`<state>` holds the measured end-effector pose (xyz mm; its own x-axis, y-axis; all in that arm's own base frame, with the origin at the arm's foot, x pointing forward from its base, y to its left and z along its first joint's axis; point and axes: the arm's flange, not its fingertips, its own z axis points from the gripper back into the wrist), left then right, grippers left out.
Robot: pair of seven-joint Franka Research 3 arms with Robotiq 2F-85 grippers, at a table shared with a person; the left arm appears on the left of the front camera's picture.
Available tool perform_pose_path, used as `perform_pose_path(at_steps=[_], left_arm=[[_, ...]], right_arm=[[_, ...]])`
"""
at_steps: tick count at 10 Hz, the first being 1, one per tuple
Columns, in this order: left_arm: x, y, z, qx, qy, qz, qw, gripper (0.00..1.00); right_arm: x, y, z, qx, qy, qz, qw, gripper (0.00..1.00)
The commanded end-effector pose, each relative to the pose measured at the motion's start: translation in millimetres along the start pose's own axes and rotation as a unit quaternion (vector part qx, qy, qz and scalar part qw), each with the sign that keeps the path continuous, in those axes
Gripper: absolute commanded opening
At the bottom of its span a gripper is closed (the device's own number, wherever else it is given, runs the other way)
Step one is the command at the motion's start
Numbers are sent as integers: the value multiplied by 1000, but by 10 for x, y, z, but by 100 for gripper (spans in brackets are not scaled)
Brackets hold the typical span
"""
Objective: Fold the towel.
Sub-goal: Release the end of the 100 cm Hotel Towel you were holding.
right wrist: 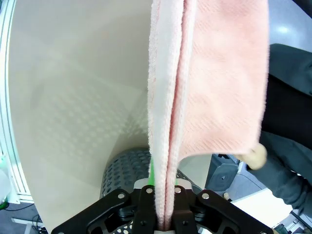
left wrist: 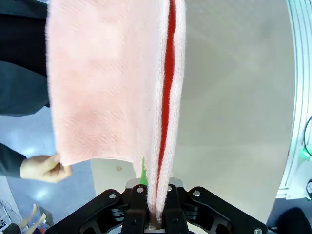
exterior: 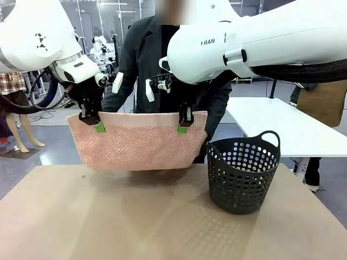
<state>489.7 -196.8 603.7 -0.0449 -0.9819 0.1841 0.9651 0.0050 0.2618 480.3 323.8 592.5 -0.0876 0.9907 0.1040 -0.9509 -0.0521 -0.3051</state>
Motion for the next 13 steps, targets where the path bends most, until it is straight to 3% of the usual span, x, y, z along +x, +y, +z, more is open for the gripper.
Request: perform_pose_path(at_steps=[1,13], left_arm=[[0,6,18,2,1,6,1000,0],[0,6,18,2,1,6,1000,0]], right_arm=[[-11,-7,3,-3,4,2,1000,0],[-11,-7,3,-3,4,2,1000,0]])
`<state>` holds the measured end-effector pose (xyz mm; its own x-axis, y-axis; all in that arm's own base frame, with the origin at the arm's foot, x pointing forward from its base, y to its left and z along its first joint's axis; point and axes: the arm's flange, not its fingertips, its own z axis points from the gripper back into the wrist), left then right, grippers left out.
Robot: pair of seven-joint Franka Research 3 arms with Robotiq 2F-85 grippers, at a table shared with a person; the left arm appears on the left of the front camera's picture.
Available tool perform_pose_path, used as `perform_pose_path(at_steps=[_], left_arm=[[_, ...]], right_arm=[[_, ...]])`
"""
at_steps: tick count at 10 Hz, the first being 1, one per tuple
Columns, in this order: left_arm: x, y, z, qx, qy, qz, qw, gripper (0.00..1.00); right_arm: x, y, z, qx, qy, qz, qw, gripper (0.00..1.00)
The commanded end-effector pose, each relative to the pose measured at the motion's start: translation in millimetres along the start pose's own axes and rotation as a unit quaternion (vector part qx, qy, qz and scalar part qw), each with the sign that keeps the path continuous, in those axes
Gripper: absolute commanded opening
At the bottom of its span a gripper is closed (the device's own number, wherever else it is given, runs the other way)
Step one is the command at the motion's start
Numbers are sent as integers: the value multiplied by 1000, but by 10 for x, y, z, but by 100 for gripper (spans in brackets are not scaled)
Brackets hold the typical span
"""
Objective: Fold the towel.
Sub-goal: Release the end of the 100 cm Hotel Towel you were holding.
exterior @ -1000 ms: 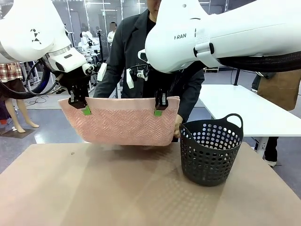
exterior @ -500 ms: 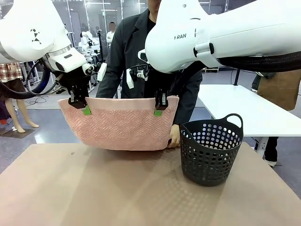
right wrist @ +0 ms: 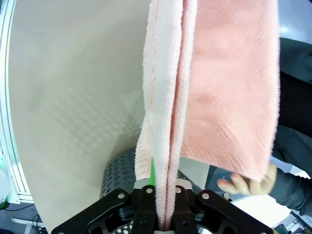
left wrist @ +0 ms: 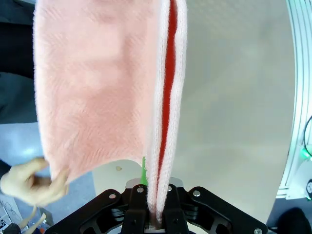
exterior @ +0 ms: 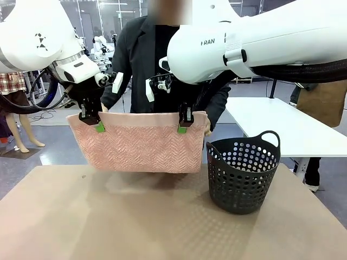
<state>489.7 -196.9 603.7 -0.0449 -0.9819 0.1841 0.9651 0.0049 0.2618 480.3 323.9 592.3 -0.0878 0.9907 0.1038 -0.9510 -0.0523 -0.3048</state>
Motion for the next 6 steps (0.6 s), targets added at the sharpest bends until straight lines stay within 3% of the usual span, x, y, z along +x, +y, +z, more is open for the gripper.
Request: perform_pose_path(at_steps=[1,6], left_arm=[[-1,6,18,2,1,6,1000,0],[-1,6,18,2,1,6,1000,0]], right_arm=[[-11,-7,6,-3,4,2,1000,0],[-11,-7,6,-3,4,2,1000,0]])
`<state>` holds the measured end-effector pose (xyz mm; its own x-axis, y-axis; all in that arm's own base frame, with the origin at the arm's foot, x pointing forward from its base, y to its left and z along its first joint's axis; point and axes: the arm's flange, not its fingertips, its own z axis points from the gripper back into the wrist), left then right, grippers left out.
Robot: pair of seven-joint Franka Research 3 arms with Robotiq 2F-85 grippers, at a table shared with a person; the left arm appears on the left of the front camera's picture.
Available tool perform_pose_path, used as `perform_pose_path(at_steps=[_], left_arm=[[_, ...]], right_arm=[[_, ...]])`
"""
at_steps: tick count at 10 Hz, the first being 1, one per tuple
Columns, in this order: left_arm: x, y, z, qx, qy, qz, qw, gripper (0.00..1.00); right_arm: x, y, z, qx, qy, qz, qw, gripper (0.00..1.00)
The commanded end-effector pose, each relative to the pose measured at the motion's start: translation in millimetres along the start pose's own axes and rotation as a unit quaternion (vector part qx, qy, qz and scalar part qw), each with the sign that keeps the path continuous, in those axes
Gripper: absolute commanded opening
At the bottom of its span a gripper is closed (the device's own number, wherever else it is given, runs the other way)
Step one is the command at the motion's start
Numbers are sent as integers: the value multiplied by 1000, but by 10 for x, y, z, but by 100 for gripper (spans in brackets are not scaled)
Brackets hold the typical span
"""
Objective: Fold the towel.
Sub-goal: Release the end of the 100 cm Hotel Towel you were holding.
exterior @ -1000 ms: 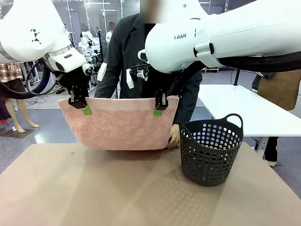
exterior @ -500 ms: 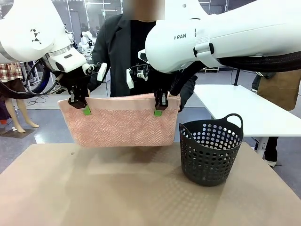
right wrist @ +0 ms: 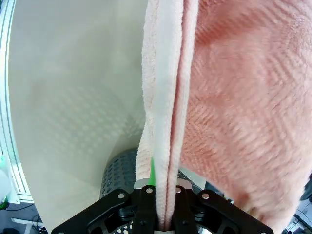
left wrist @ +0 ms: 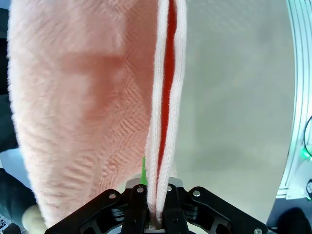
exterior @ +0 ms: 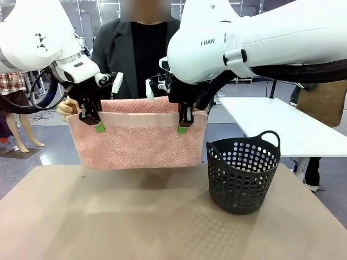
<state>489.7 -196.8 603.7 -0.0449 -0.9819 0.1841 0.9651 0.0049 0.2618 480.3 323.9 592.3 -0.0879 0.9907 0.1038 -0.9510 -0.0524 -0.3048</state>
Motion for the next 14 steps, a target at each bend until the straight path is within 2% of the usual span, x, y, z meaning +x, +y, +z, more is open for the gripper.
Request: perform_pose_path(at_steps=[1,14], left_arm=[[-1,6,18,2,1,6,1000,0],[-1,6,18,2,1,6,1000,0]], right_arm=[[-12,-7,6,-3,4,2,1000,0],[-12,-7,6,-3,4,2,1000,0]])
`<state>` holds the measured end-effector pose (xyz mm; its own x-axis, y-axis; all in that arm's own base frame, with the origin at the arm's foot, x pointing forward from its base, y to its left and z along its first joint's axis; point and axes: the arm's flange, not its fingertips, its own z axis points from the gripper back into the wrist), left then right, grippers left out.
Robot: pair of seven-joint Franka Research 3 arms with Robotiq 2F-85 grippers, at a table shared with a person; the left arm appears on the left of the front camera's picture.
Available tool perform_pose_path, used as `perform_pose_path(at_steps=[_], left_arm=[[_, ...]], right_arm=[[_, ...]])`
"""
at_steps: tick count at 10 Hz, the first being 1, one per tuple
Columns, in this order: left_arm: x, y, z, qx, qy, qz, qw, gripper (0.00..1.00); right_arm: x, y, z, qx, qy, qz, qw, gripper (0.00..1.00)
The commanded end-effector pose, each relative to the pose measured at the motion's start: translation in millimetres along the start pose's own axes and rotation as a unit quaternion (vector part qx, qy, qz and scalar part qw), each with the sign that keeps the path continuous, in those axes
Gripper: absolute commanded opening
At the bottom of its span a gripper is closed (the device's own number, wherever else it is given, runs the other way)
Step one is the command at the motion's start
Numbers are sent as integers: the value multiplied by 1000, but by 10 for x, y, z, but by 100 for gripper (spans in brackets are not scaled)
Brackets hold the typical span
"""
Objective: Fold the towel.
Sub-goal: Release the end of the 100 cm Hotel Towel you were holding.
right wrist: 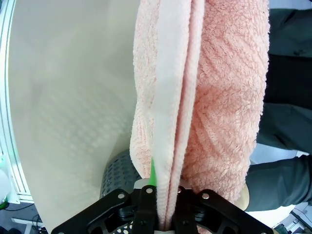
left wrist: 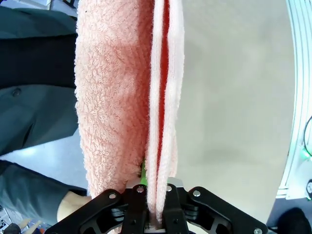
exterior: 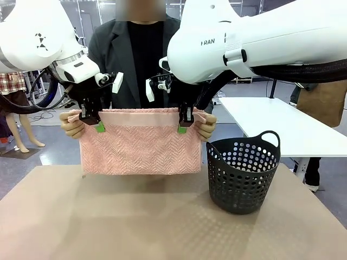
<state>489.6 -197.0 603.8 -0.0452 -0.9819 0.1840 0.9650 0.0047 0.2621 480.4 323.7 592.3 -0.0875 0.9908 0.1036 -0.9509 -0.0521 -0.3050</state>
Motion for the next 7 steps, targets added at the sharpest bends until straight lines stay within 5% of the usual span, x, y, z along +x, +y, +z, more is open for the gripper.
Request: perform_pose_path(at_steps=[1,2,3,4,5,6,7], left_arm=[[-3,6,17,2,1,6,1000,0],[-3,6,17,2,1,6,1000,0],[0,0,0,0,0,0,1000,23],[-11,-10,24,10,3,-20,1000,42],[-23,-6,38,13,-3,-19,1000,61],[-37,8,48,15,-5,-15,1000,78],[-31,9,62,17,-4,-15,1000,97]], right_arm=[[-9,-6,5,-3,4,2,1000,0],[-9,-6,5,-3,4,2,1000,0],[0,0,0,0,0,0,1000,4],[8,11,-11,-1,-5,10,1000,37],[11,15,-21,-1,-4,9,1000,37],[2,0,-6,2,-8,0,1000,69],[0,-7,11,3,-9,-4,1000,39]])
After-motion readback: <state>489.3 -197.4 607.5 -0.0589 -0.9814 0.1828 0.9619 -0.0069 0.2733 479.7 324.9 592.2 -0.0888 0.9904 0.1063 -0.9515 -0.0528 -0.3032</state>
